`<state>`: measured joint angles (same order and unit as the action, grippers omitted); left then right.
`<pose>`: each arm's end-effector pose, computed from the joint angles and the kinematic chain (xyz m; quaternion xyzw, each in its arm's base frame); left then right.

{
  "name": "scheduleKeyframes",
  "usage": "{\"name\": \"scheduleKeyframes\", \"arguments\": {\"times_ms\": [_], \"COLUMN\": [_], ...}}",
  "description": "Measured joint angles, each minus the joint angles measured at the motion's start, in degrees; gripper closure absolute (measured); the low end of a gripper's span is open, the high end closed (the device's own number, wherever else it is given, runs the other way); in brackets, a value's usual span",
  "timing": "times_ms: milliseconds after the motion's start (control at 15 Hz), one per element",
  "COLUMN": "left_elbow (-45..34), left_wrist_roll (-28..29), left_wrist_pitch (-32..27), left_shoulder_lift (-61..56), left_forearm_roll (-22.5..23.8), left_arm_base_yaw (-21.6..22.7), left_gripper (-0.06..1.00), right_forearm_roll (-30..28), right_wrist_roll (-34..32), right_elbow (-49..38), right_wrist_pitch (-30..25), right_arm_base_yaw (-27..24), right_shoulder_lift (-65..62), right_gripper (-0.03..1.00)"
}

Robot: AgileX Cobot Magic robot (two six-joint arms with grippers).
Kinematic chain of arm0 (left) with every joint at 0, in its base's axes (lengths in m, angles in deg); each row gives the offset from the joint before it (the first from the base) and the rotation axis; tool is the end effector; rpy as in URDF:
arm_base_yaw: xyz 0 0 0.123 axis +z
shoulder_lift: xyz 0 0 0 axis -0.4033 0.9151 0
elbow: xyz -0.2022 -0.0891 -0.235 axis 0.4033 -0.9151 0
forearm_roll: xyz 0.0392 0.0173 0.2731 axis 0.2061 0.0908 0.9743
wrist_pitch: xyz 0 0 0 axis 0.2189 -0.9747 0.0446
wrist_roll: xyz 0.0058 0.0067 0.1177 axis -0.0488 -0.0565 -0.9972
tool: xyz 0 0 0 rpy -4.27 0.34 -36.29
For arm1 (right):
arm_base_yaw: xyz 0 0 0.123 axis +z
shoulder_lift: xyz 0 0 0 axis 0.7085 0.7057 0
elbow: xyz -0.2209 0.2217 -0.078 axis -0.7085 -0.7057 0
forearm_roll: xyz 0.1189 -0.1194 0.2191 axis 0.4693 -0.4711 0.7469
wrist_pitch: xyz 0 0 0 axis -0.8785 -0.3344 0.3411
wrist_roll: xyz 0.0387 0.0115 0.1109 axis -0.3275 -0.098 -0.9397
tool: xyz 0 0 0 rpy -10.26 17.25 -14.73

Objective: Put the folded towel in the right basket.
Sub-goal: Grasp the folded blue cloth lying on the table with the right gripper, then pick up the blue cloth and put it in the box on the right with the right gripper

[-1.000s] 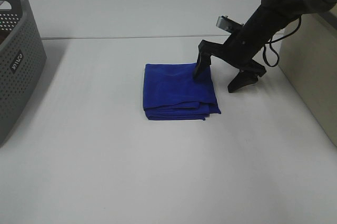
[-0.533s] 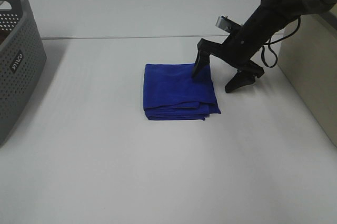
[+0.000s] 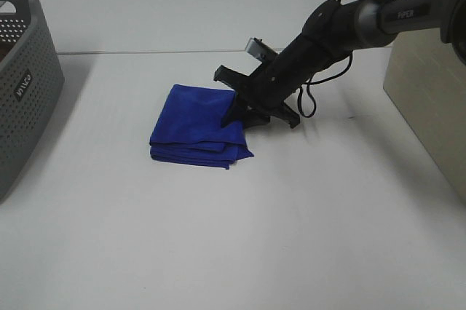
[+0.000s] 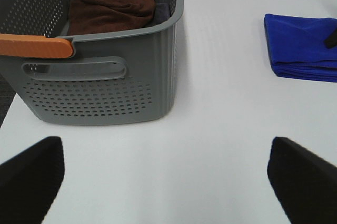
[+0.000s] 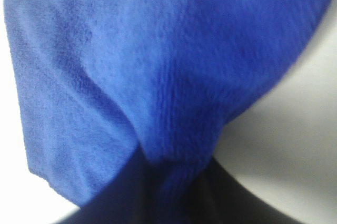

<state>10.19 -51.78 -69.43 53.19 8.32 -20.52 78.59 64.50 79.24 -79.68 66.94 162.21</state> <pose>0.0032 -0.0053 0.2777 -0.0016 0.8483 0.0016 0.5295 0.4892 0.2609 0.0589 0.0174 0.9468 0.3166 0.0557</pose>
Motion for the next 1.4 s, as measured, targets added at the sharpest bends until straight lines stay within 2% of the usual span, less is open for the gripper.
{"name": "scheduleKeyframes", "arguments": {"times_ms": [67, 333, 533, 667, 800, 933, 1067, 1133, 1200, 1267, 1400], "left_elbow": [0.00, 0.00, 0.00, 0.00, 0.00, 0.00, 0.00, 0.00, 0.00, 0.00, 0.00], "left_wrist_roll": [0.00, 0.00, 0.00, 0.00, 0.00, 0.00, 0.00, 0.00, 0.00, 0.00, 0.00], "left_wrist_pitch": [0.00, 0.00, 0.00, 0.00, 0.00, 0.00, 0.00, 0.00, 0.00, 0.00, 0.00], "left_shoulder_lift": [0.00, 0.00, 0.00, 0.00, 0.00, 0.00, 0.00, 0.00, 0.00, 0.00, 0.00], "left_forearm_roll": [0.00, 0.00, 0.00, 0.00, 0.00, 0.00, 0.00, 0.00, 0.00, 0.00, 0.00], "left_arm_base_yaw": [0.00, 0.00, 0.00, 0.00, 0.00, 0.00, 0.00, 0.00, 0.00, 0.00, 0.00], "left_gripper": [-0.03, -0.03, -0.03, -0.03, -0.03, -0.03, -0.03, -0.03, -0.03, -0.03, -0.03], "right_forearm_roll": [0.52, 1.03, 0.57, 0.57, 0.57, -0.69, -6.47, -19.14, -25.78, -29.56, -40.97], "right_wrist_roll": [0.34, 1.26, 1.78, 2.75, 2.75, 2.81, 2.69, 0.92, -0.52, -1.38, -6.02], "right_elbow": [0.00, -0.06, 7.16, 15.87, 26.30, 31.57, 32.26, 32.31, 32.31, 32.31, 32.31], "right_wrist_pitch": [0.40, -0.11, -8.94, -16.33, -23.03, -24.69, -25.15, -25.55, -25.61, -25.61, -26.07], "right_arm_base_yaw": [0.34, 0.34, -0.34, -2.52, -7.45, -13.52, -19.02, -24.29, -26.41, -27.44, -30.14], "right_shoulder_lift": [0.00, 0.00, 0.97, -0.97, -5.44, -10.83, -18.05, -24.24, -26.64, -27.67, -30.08], "right_gripper": [0.88, 0.88, 0.88, 0.88, 0.88, 0.88, 0.88, 0.88, 0.88, 0.88, 0.88]}}
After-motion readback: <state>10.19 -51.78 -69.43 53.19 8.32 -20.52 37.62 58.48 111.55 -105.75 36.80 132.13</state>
